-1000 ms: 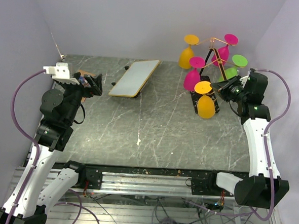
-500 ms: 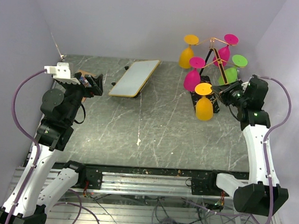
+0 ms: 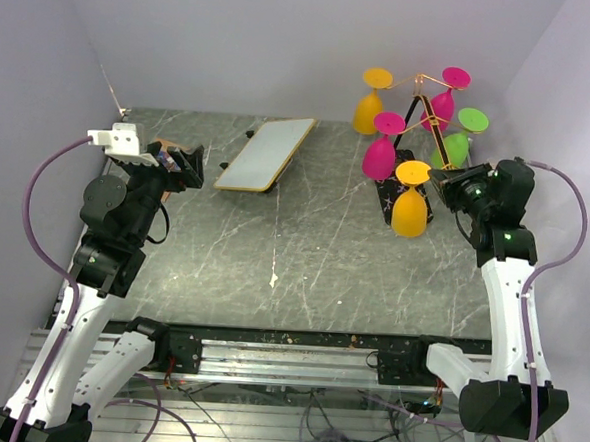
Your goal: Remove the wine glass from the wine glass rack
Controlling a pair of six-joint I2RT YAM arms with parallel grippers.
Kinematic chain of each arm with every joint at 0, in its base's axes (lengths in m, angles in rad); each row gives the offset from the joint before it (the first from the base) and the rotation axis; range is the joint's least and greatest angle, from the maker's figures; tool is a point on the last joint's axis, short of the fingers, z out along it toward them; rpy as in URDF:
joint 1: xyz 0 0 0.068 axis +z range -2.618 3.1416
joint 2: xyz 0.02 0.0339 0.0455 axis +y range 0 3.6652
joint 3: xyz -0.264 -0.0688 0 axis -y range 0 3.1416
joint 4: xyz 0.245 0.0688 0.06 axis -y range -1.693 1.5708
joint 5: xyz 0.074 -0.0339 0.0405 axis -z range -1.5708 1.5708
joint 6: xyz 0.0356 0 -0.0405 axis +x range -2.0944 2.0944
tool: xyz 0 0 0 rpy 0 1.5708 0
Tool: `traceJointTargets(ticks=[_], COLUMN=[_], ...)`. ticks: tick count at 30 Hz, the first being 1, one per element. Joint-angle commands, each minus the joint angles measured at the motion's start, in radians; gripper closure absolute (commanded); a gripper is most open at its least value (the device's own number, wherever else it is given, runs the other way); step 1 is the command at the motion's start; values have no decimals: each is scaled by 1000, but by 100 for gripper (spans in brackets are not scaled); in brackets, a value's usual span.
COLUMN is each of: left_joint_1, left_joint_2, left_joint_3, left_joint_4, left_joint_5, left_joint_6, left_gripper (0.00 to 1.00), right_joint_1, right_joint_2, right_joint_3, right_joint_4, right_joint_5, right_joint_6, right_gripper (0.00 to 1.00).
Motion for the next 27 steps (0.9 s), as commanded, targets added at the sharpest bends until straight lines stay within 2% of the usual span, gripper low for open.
traceJointTargets(ticks=[1, 16, 23, 27], left_joint_1=[-6, -8, -8, -8], left_joint_2=[-1, -1, -1, 0], left_joint_3=[-7, -6, -7, -8], left_joint_4=[49, 46, 47, 48], left_joint_5=[13, 16, 16, 18], left_joint_6=[3, 4, 5, 4], left_gripper=[1, 1, 1, 1], right_joint_1=[-6, -6, -6, -5], right_joint_2=[-13, 62, 140, 195], right_joint_3=[3, 35, 78, 102], right_joint_4=[-8, 137, 214, 269], right_joint_5=[112, 137, 8, -117], right_joint_6=[55, 87, 47, 21], right_gripper=[100, 100, 100, 100])
